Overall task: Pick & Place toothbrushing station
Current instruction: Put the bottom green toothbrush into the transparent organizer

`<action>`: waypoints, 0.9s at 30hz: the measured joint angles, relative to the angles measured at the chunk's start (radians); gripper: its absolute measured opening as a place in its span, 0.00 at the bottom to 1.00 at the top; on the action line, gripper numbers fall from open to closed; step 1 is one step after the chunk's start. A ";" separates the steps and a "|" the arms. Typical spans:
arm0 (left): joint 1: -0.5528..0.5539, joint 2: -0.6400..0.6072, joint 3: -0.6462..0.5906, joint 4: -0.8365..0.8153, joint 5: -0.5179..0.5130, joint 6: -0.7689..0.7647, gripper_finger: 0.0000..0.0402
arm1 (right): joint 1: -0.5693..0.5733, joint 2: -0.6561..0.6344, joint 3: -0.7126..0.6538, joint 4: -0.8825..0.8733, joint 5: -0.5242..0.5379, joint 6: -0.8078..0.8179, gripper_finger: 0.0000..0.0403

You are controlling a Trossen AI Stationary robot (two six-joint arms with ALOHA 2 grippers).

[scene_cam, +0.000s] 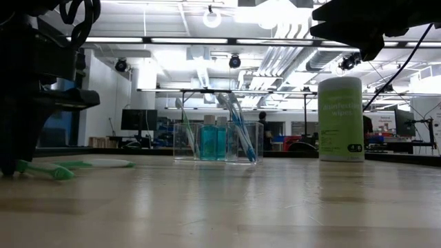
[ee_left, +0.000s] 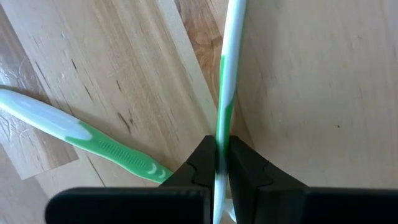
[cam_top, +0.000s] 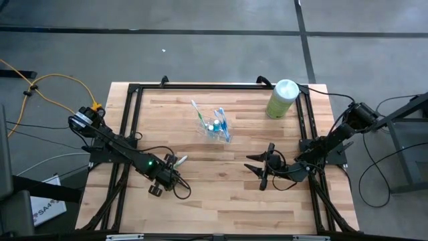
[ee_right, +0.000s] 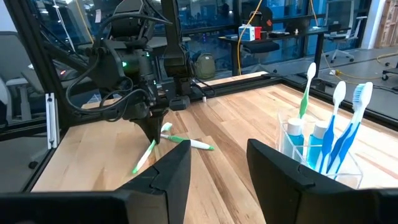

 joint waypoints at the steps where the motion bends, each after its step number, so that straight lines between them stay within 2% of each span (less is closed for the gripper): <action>1: 0.000 0.000 0.000 0.000 0.000 0.000 0.03 | 0.000 0.000 0.000 0.000 0.000 0.000 0.37; 11: 0.000 -0.026 -0.001 -0.002 -0.009 0.026 0.03 | 0.000 0.000 0.000 0.000 0.000 0.000 0.37; 17: 0.002 -0.067 0.004 -0.015 -0.082 0.044 0.03 | 0.000 0.000 0.000 0.000 0.000 0.000 0.37; 23: 0.002 -0.069 0.032 -0.027 -0.098 0.121 0.03 | 0.000 0.000 0.000 0.000 0.000 0.000 0.37; 27: -0.002 -0.070 0.082 -0.085 -0.172 0.184 0.03 | 0.000 0.000 0.000 0.000 0.001 0.000 0.37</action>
